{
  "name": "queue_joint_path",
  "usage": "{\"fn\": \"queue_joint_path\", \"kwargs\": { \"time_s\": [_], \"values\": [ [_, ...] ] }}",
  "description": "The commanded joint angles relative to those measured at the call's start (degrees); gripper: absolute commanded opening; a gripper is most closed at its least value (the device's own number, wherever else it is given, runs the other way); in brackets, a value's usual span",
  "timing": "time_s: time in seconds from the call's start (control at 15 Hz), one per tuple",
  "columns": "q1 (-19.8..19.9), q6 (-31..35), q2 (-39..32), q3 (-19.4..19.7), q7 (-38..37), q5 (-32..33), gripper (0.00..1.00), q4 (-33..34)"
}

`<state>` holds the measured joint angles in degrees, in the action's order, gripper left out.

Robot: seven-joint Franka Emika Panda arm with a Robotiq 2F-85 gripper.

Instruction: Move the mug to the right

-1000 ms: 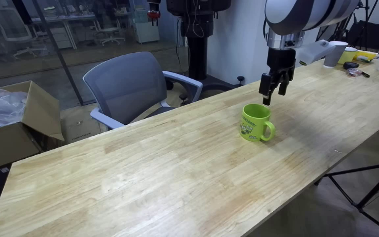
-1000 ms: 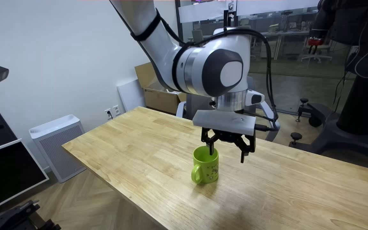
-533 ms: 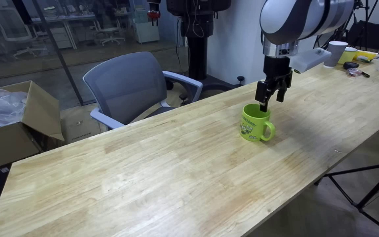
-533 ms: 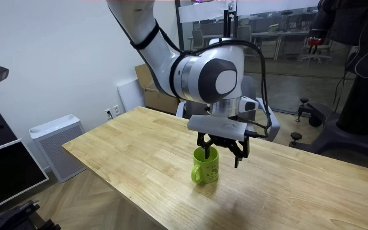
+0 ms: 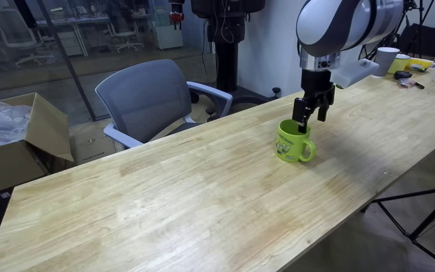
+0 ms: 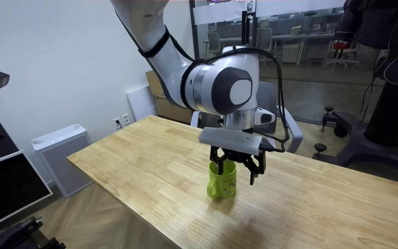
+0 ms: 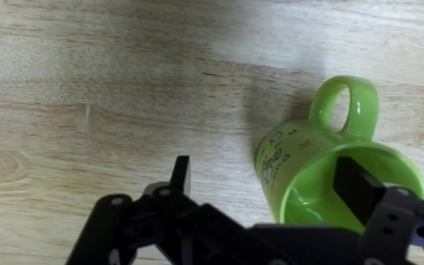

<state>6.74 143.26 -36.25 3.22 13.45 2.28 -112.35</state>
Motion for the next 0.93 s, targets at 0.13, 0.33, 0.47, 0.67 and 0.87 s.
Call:
{"fn": "queue_joint_path", "kwargs": {
  "time_s": [0.13, 0.33, 0.47, 0.67, 0.87],
  "values": [
    [-0.6, -0.6, -0.3, 0.4, -2.5, 1.3, 0.74, -0.1],
    [-0.9, -0.5, -0.5, 0.7, -2.8, 1.6, 0.53, -0.1],
    [-1.2, -0.2, -0.7, 1.0, -3.0, 2.2, 0.39, -0.3],
    [-1.6, -0.1, -1.0, 1.5, -3.7, 3.5, 0.19, -0.6],
    [-1.9, -0.2, -1.3, 2.1, -4.2, 4.7, 0.01, -0.8]
  ]
}}
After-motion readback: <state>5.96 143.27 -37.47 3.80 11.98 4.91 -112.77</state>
